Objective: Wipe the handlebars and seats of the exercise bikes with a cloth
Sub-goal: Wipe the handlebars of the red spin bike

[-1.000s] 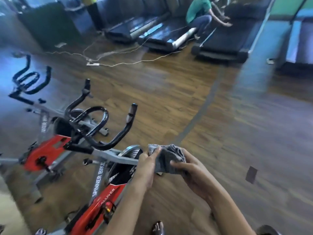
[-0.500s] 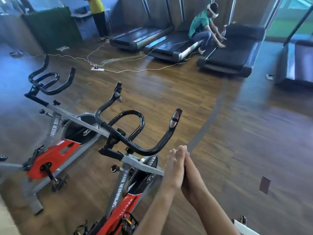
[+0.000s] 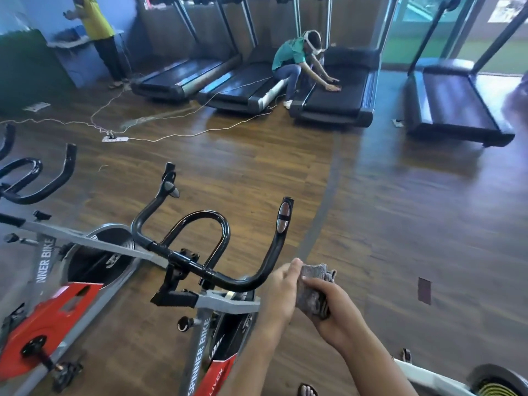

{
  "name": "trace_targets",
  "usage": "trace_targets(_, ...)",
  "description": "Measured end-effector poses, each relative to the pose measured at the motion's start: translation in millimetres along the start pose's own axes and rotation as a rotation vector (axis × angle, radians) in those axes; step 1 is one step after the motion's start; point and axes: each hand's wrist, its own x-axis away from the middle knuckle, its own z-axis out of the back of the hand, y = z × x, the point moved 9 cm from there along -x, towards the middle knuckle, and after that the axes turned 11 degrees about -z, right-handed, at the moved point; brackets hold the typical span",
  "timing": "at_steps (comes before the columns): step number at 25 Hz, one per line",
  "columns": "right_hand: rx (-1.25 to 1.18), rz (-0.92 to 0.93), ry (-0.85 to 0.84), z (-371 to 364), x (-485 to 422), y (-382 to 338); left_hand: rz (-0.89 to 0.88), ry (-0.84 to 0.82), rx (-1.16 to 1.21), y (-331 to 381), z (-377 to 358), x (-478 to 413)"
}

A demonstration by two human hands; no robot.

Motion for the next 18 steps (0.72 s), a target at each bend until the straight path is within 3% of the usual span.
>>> trace_targets(5,-0.050,-0.029,0.025,26,-39,-23,-0.091,0.102,-0.122,13,24,-37)
trace_targets(9,-0.092,-0.050,0.110,42,-70,-36,-0.060,0.208,-0.153,11,51,-64)
trace_targets(12,0.020,-0.014,0.159,44,-91,-48,-0.050,0.248,-0.170,12,61,-88)
trace_targets(18,0.196,0.124,0.197,12,-124,-88,-0.092,0.163,-0.227,32,52,-152)
